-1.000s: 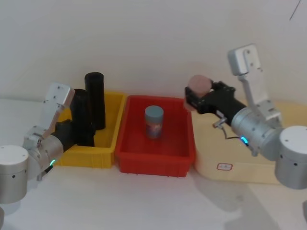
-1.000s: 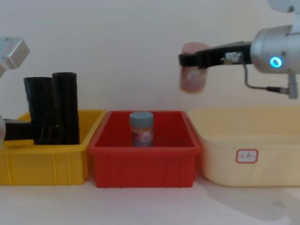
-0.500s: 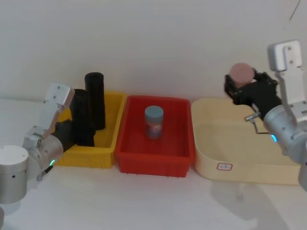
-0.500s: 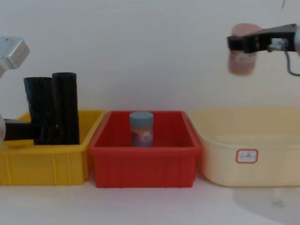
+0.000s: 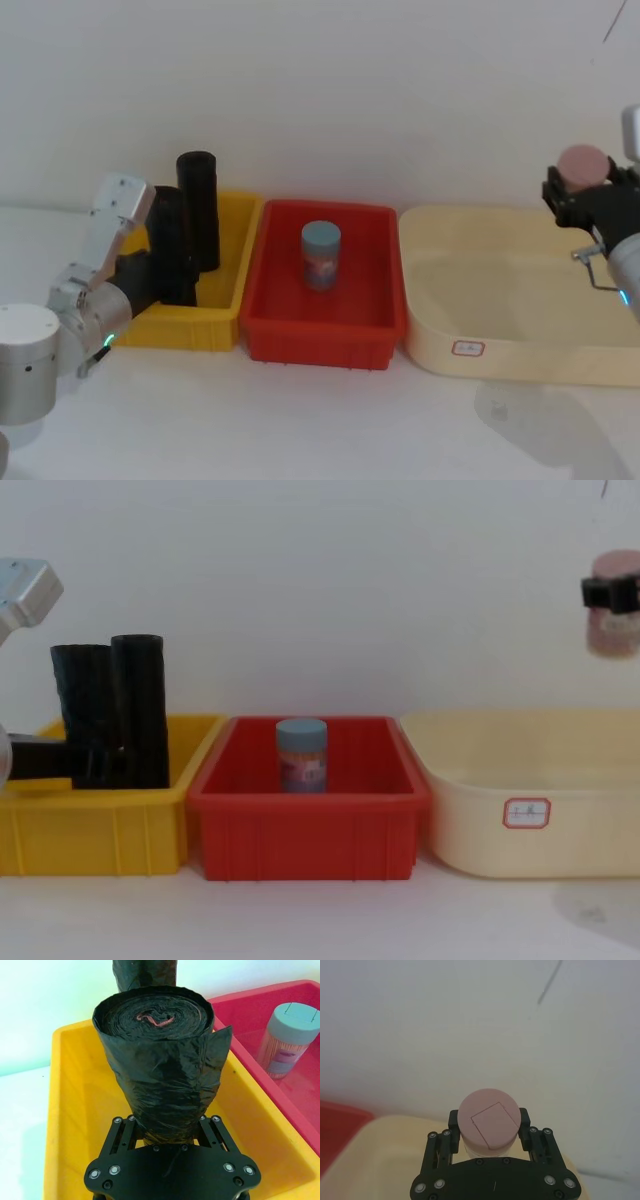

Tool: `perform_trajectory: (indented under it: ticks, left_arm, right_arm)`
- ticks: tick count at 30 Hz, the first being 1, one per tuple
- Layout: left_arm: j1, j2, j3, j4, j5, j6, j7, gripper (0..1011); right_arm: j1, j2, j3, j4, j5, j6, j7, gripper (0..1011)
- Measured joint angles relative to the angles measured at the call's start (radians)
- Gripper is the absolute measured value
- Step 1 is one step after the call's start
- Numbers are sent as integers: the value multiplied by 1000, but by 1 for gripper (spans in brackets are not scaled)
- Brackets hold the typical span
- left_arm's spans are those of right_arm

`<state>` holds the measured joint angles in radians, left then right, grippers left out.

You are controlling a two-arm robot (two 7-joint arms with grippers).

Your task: Pick up the garbage bag with the one hand and transfer it to the other hand.

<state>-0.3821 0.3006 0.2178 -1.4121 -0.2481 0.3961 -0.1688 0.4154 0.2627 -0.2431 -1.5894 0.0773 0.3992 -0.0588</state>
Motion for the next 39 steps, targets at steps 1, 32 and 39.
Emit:
perform_trajectory:
  ticks: [1, 32, 39]
  left_arm:
    - [0, 0, 0, 0, 0, 0, 0, 464]
    - [0, 0, 0, 0, 0, 0, 0, 464]
    - [0, 0, 0, -3, 2, -4, 0, 464]
  right_arm:
    - [0, 1, 1, 2, -1, 5, 0, 650]
    - [29, 25, 3, 103, 7, 114, 95, 983]
    - [31, 25, 3, 109, 9, 118, 101, 1000]
